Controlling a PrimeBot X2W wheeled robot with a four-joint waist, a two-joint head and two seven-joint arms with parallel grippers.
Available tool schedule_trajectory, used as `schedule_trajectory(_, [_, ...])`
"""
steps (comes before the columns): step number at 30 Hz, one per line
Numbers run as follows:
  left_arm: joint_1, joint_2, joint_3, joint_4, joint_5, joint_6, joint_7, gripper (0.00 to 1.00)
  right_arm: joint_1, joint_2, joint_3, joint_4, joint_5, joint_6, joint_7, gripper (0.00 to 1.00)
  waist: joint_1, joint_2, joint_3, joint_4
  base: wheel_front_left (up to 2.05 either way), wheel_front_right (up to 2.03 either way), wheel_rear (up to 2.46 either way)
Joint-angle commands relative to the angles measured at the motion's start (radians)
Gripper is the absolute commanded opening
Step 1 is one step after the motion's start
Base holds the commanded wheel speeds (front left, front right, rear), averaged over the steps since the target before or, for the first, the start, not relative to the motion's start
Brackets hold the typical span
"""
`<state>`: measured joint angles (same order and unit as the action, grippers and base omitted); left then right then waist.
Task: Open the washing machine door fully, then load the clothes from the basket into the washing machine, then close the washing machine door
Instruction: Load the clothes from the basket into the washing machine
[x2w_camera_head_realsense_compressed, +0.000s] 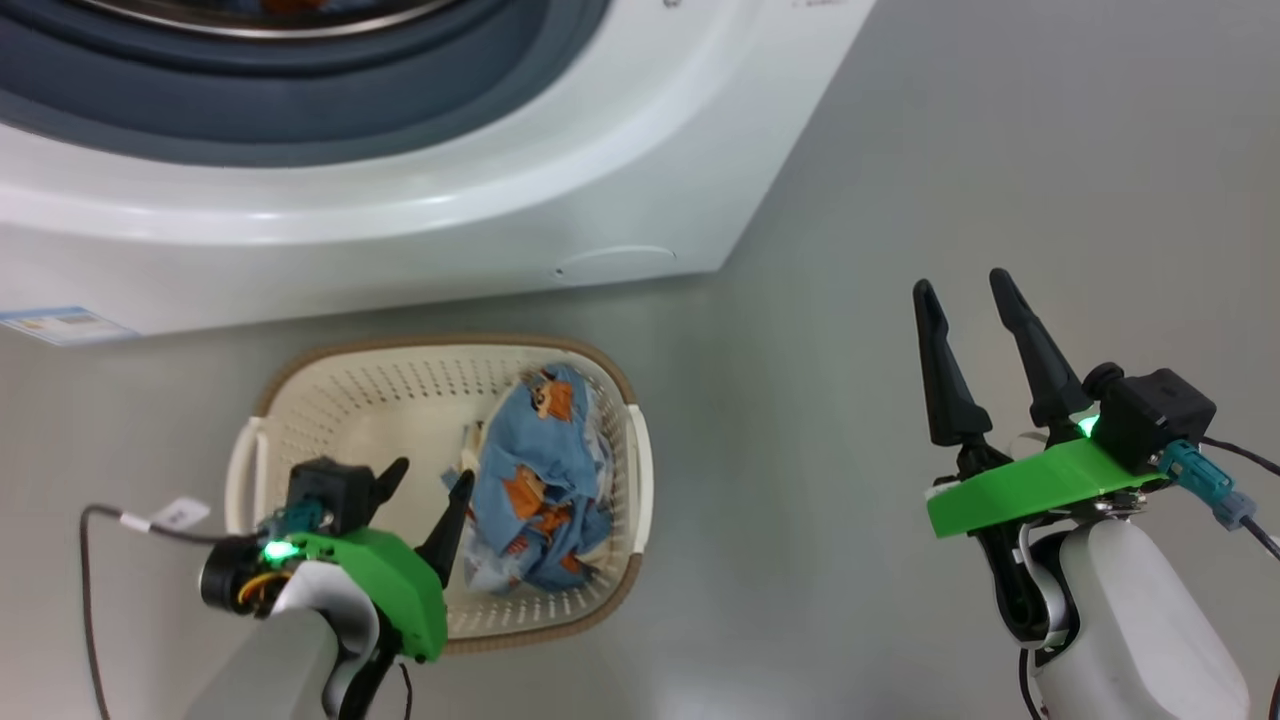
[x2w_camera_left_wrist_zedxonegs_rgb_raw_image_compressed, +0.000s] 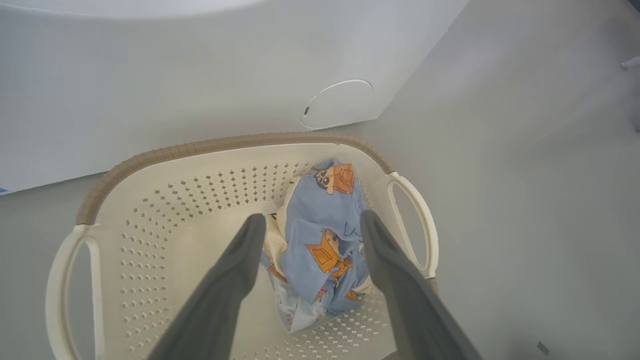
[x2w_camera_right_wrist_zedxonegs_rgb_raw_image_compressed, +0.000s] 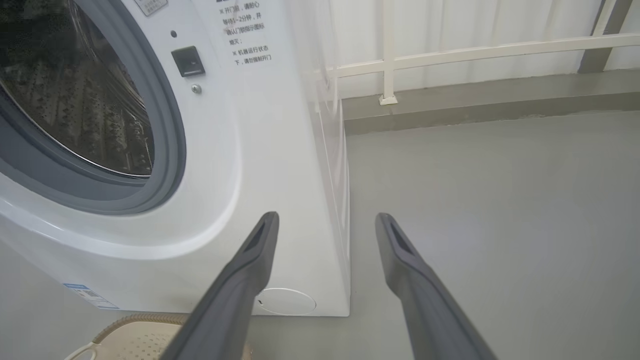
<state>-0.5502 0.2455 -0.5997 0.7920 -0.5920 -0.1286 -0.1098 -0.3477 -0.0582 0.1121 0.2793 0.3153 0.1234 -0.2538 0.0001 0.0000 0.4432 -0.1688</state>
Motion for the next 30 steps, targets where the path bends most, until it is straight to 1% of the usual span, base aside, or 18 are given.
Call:
schedule_trajectory(1, [-0.029, 0.031, 0.014, -0.006, -0.011, -0.002, 0.0, 1.0, -0.013, 0.005, 0.015, -0.027, -0.008, 0.007, -0.008, 1.0, -0.0001, 0.0, 0.057, -0.039, 0.0, 0.0, 0.0])
schedule_trajectory(7, [-0.114, 0.074, -0.11, 0.035, -0.077, -0.002, 0.023, 1.0, -0.028, 0.007, 0.024, -0.058, -0.001, 0.007, -0.008, 1.0, -0.0001, 0.0, 0.152, -0.066, 0.0, 0.0, 0.0])
schedule_trajectory(13, [-0.196, 0.105, -0.204, 0.073, -0.157, -0.002, 0.043, 1.0, -0.049, 0.008, 0.038, -0.088, 0.016, 0.007, -0.008, 1.0, -0.0001, 0.0, 0.247, -0.095, 0.0, 0.0, 0.0])
schedule_trajectory(15, [-0.225, 0.118, -0.239, 0.084, -0.169, -0.002, 0.043, 1.0, -0.054, 0.008, 0.043, -0.097, 0.023, 0.007, -0.008, 1.0, -0.0001, 0.0, 0.274, -0.106, 0.0, 0.0, 0.0])
schedule_trajectory(23, [-0.318, 0.135, -0.344, 0.124, -0.258, -0.002, 0.069, 1.0, -0.072, 0.008, 0.063, -0.119, 0.049, 0.007, -0.008, 1.0, -0.0001, 0.0, 0.361, -0.139, 0.0, 0.0, 0.0])
schedule_trajectory(30, [-0.394, 0.134, -0.41, 0.182, -0.314, -0.002, 0.107, 1.0, -0.081, 0.008, 0.082, -0.133, 0.066, 0.007, -0.008, 1.0, -0.0001, 0.0, 0.414, -0.17, 0.0, 0.0, 0.0])
